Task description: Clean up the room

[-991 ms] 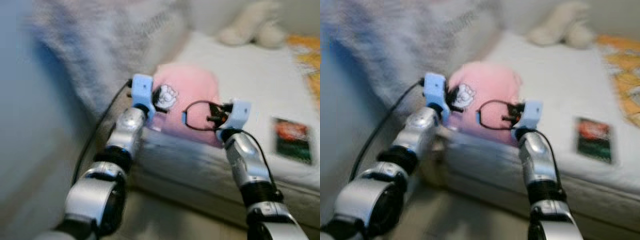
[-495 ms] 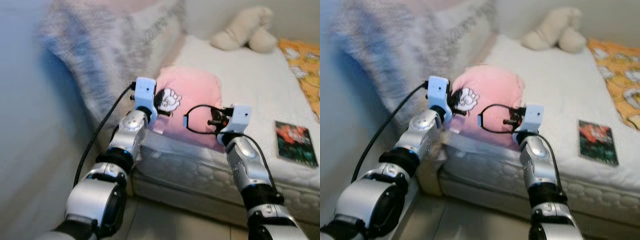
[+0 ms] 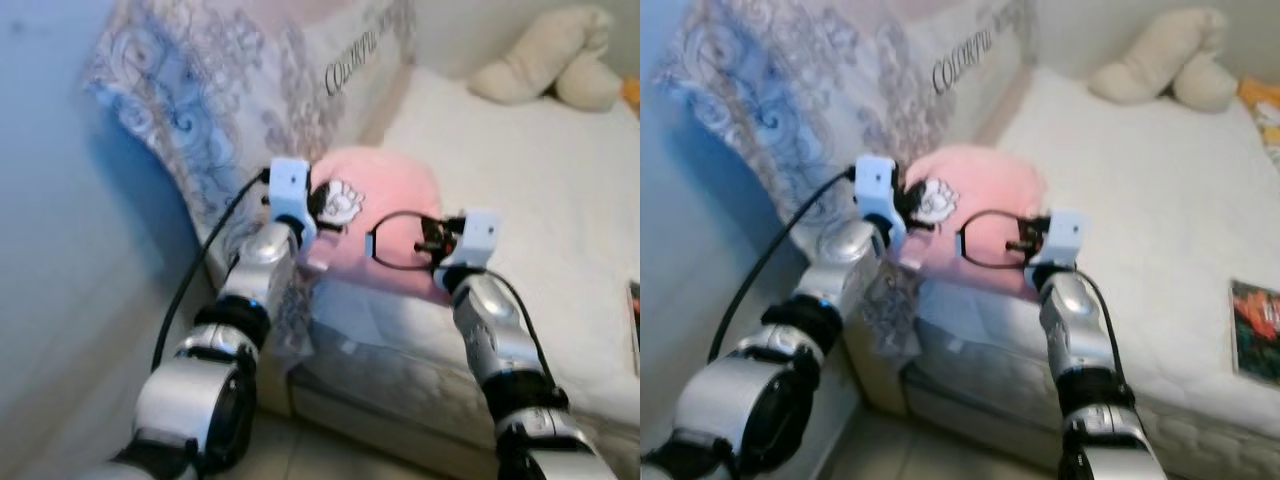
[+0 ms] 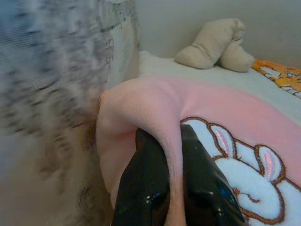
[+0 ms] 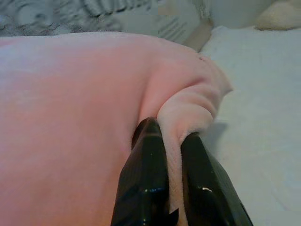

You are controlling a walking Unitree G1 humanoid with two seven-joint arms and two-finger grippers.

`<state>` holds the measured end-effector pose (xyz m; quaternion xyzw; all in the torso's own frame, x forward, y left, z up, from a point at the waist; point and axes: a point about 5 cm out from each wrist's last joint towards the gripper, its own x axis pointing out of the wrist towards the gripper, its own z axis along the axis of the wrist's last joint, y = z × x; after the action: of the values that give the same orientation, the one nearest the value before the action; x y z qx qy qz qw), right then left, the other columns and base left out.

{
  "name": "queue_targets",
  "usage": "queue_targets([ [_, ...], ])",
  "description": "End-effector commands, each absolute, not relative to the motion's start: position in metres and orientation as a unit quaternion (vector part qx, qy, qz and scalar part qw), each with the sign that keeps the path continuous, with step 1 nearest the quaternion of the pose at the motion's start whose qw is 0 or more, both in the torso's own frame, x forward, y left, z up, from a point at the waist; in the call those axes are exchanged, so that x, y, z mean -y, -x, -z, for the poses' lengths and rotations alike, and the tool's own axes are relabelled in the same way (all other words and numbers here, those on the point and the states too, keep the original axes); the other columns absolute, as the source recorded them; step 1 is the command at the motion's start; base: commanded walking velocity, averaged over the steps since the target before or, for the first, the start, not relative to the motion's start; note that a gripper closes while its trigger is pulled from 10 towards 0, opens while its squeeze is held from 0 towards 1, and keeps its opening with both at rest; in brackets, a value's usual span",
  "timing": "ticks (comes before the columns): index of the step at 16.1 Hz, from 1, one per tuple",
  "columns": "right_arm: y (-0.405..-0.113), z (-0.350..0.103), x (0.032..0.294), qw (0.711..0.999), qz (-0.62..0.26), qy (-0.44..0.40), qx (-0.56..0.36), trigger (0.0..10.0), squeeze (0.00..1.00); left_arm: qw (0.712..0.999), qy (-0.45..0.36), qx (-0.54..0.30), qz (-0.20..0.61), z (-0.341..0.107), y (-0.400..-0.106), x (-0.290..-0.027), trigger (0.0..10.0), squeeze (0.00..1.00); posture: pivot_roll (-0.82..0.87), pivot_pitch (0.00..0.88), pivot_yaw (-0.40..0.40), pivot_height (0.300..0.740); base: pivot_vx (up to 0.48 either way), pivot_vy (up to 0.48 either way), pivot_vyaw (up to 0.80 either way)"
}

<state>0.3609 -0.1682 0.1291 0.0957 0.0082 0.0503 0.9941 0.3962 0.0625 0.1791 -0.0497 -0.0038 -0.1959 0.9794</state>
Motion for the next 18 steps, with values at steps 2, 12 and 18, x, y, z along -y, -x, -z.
queue_targets([
  [2, -0.359, -0.134, 0.184, 0.996, -0.025, -0.086, 0.006, 10.0, 0.00, 0.974, 0.052, 0.026, 0.219, -0.192, -0.396, -0.048, 10.0, 0.00, 0.11, 0.000, 0.018, 0.740, 0.480, 0.000, 0.00],
  [12, -0.364, -0.137, 0.200, 1.000, -0.005, -0.010, -0.015, 10.0, 0.00, 0.964, 0.059, 0.006, 0.261, -0.196, -0.390, -0.009, 10.0, 0.00, 0.08, 0.031, 0.048, 0.740, 0.480, 0.000, 0.00],
  [18, -0.373, -0.108, 0.187, 0.995, -0.026, -0.018, -0.099, 10.0, 0.00, 0.981, -0.009, -0.044, 0.188, -0.169, -0.389, -0.019, 10.0, 0.00, 0.05, 0.258, 0.019, 0.740, 0.160, 0.000, 0.00],
])
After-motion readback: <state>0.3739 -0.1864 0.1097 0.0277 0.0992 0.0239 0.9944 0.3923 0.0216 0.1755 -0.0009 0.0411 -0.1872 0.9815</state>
